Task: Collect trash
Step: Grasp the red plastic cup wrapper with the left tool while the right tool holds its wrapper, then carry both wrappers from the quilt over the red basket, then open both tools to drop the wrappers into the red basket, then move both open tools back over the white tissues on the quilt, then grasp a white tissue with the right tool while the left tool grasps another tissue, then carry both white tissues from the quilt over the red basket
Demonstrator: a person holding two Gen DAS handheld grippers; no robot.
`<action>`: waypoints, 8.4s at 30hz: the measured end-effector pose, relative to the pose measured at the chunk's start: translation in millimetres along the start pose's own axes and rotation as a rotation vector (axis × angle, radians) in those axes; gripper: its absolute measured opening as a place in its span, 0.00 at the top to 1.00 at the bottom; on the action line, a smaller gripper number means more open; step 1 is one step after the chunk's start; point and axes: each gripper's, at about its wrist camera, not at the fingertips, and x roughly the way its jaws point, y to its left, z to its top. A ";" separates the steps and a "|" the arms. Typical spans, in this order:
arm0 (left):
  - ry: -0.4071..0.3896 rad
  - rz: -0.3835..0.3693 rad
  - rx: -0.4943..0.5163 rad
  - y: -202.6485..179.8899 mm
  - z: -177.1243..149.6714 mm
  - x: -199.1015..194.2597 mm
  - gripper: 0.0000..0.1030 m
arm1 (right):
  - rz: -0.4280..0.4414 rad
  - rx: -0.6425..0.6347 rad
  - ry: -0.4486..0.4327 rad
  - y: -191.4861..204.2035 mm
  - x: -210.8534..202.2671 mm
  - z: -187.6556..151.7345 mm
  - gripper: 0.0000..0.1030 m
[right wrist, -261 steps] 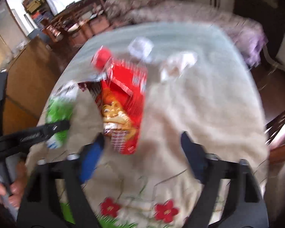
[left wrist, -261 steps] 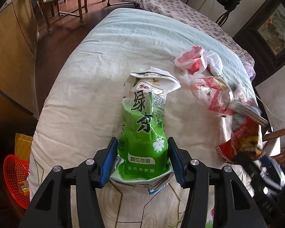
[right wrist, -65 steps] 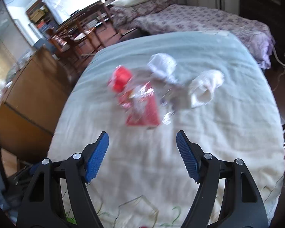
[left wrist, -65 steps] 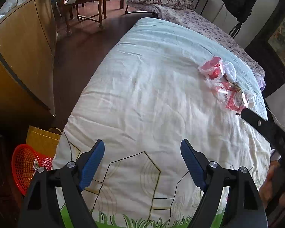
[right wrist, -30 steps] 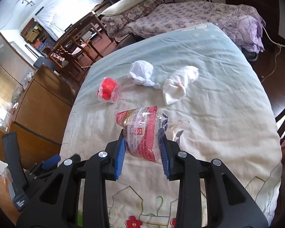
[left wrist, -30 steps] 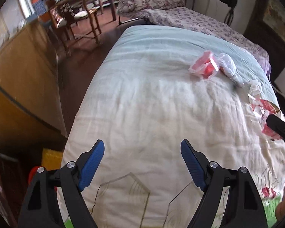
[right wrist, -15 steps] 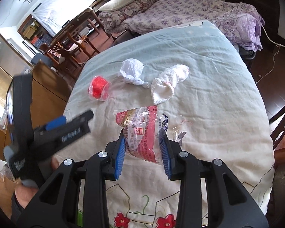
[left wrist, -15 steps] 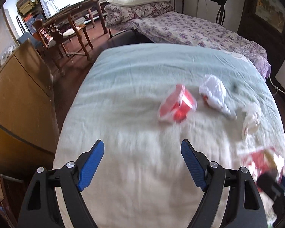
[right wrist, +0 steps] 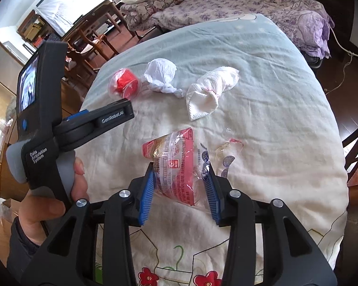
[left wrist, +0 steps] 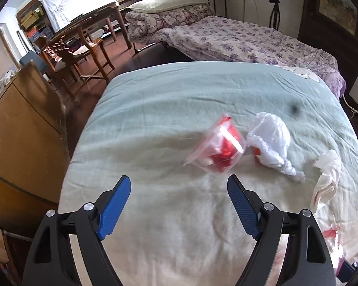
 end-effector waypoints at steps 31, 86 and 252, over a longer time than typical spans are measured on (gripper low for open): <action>-0.017 -0.154 -0.043 38.6 -46.0 -56.2 0.63 | -0.054 -0.103 -0.019 12.9 15.8 0.2 0.65; 0.107 0.107 -0.670 419.0 -333.3 -140.8 0.64 | 0.277 -0.882 0.225 397.9 9.0 -212.9 0.69; 0.149 -0.178 -0.337 152.0 -144.6 -87.4 0.73 | -0.017 -0.141 -0.120 58.4 -10.4 -31.0 0.83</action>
